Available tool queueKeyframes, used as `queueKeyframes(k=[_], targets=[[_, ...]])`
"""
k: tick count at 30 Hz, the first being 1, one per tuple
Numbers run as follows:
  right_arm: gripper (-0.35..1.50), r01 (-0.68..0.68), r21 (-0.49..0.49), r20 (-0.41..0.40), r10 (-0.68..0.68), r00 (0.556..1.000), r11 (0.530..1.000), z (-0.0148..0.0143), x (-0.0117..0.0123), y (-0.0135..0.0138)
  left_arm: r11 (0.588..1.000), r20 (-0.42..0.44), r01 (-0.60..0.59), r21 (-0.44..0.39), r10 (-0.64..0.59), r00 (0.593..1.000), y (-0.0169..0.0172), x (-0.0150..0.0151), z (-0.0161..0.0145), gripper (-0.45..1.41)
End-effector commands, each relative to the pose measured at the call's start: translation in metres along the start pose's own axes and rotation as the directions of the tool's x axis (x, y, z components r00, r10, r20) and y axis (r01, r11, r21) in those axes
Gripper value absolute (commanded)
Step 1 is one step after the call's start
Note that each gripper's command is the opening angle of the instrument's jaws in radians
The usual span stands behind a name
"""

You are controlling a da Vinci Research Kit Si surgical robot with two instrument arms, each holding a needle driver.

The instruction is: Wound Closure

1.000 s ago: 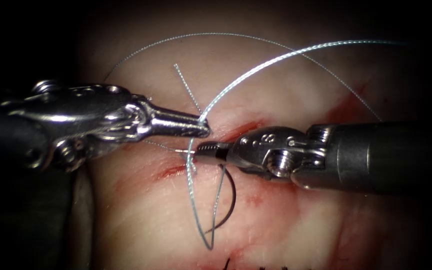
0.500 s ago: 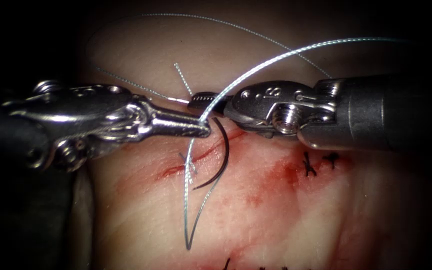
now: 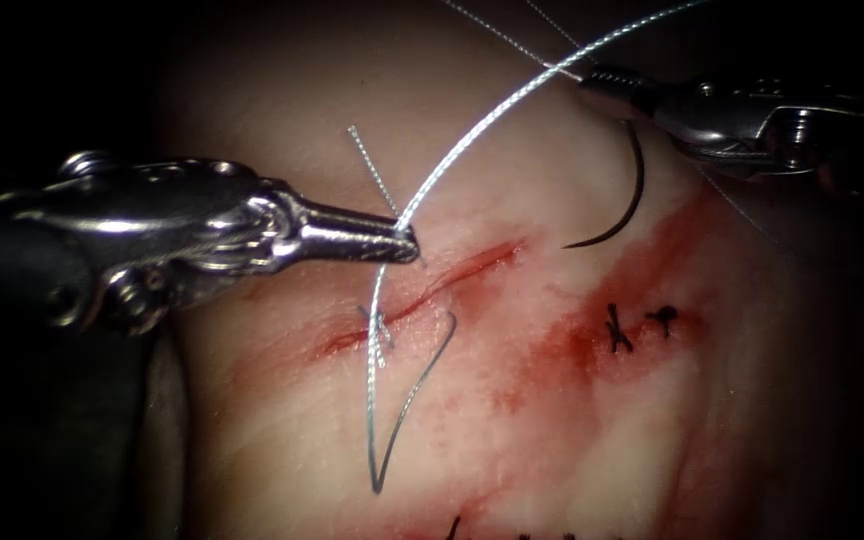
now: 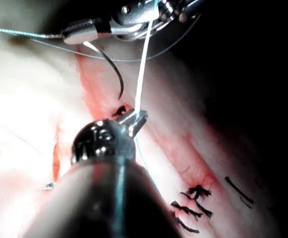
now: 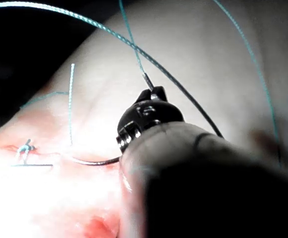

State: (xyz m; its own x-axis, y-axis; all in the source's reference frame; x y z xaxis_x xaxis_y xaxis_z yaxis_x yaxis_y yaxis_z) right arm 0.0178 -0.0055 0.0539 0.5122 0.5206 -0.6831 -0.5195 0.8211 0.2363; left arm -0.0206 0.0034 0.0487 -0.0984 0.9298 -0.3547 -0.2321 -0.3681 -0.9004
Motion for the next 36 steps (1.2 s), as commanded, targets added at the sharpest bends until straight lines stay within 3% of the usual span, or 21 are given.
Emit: queueKeyframes(k=[1,3,4,5,6,8,9,12,15,16,17,20,22,27,30,32,34,36], targets=[[-0.35,0.014,0.002,0.031,-0.014,0.999,1.000,-0.0007,-0.0021,-0.0001,1.000,-0.002,0.001,0.004,-0.001,1.000,-0.0003,-0.0001,0.0005,-0.45],[-0.35,0.016,-0.006,0.083,-0.015,0.996,1.000,-0.0018,-0.0047,-0.0003,1.000,-0.012,0.003,0.008,-0.003,1.000,-0.0004,0.0001,0.0003,-0.45],[-0.35,0.016,-0.006,0.083,-0.015,0.996,1.000,-0.0018,-0.0047,-0.0003,1.000,-0.012,0.003,0.008,-0.003,1.000,-0.0004,0.0001,0.0003,-0.45],[-0.35,0.020,0.003,0.135,-0.020,0.991,1.000,-0.0029,-0.0072,-0.0005,1.000,-0.019,0.005,0.012,-0.005,1.000,-0.0005,0.0002,0.0001,-0.45],[-0.35,0.020,0.003,0.135,-0.020,0.991,1.000,-0.0029,-0.0072,-0.0005,1.000,-0.019,0.005,0.012,-0.005,1.000,-0.0005,0.0002,0.0001,-0.45],[-0.35,0.023,0.007,0.192,-0.024,0.981,1.000,-0.0040,-0.0100,-0.0004,1.000,-0.030,0.009,0.023,-0.008,1.000,-0.0008,0.0004,-0.0004,-0.45],[-0.35,0.023,0.007,0.192,-0.024,0.981,1.000,-0.0040,-0.0100,-0.0004,1.000,-0.030,0.009,0.023,-0.008,1.000,-0.0008,0.0004,-0.0004,-0.45],[-0.35,0.039,0.020,0.288,-0.043,0.957,0.999,-0.0056,-0.0134,0.0002,0.999,-0.038,0.012,0.035,-0.011,0.999,-0.0011,0.0004,-0.0008,-0.45],[-0.35,0.050,0.013,0.315,-0.052,0.948,0.999,-0.0060,-0.0148,0.0005,0.999,-0.043,0.014,0.041,-0.013,0.999,-0.0011,0.0004,-0.0008,-0.45],[-0.03,0.053,0.013,0.317,-0.054,0.947,0.999,-0.0060,-0.0150,0.0005,0.999,-0.044,0.015,0.043,-0.013,0.999,-0.0011,0.0004,-0.0008,-0.45],[0.41,0.051,0.012,0.306,-0.052,0.951,0.999,-0.0060,-0.0151,0.0005,0.999,-0.045,0.015,0.044,-0.013,0.999,-0.0011,0.0004,-0.0008,-0.45],[1.16,0.033,0.005,0.251,-0.034,0.968,0.999,-0.0061,-0.0145,0.0005,0.999,-0.046,0.016,0.045,-0.014,0.999,-0.0011,0.0005,-0.0008,-0.45],[1.40,0.003,-0.002,0.198,-0.003,0.980,1.000,-0.0063,-0.0133,0.0006,0.999,-0.051,0.017,0.043,-0.014,0.999,-0.0011,0.0005,-0.0008,-0.45],[1.35,-0.010,0.002,0.100,0.010,0.995,1.000,-0.0091,-0.0072,0.0018,0.999,-0.082,0.021,0.024,-0.019,0.996,-0.0011,0.0009,-0.0012,-0.45],[0.91,-0.053,-0.018,0.093,0.054,0.994,0.998,-0.0107,-0.0030,0.0024,1.000,-0.096,0.021,0.014,-0.019,0.995,-0.0013,0.0009,-0.0015,-0.45],[0.83,-0.105,-0.057,0.076,0.110,0.991,0.993,-0.0110,0.0000,0.0024,1.000,-0.095,0.012,0.015,-0.011,0.995,-0.0014,0.0007,-0.0017,-0.45],[0.73,-0.129,-0.083,0.043,0.133,0.990,0.988,-0.0110,0.0008,0.0022,0.999,-0.093,0.038,0.016,-0.036,0.995,-0.0016,0.0003,-0.0019,-0.45],[0.74,-0.154,-0.105,-0.004,0.154,0.988,0.983,-0.0106,0.0012,0.0019,0.996,-0.071,0.078,0.041,-0.075,0.995,-0.0019,-0.0004,-0.0019,-0.45]])
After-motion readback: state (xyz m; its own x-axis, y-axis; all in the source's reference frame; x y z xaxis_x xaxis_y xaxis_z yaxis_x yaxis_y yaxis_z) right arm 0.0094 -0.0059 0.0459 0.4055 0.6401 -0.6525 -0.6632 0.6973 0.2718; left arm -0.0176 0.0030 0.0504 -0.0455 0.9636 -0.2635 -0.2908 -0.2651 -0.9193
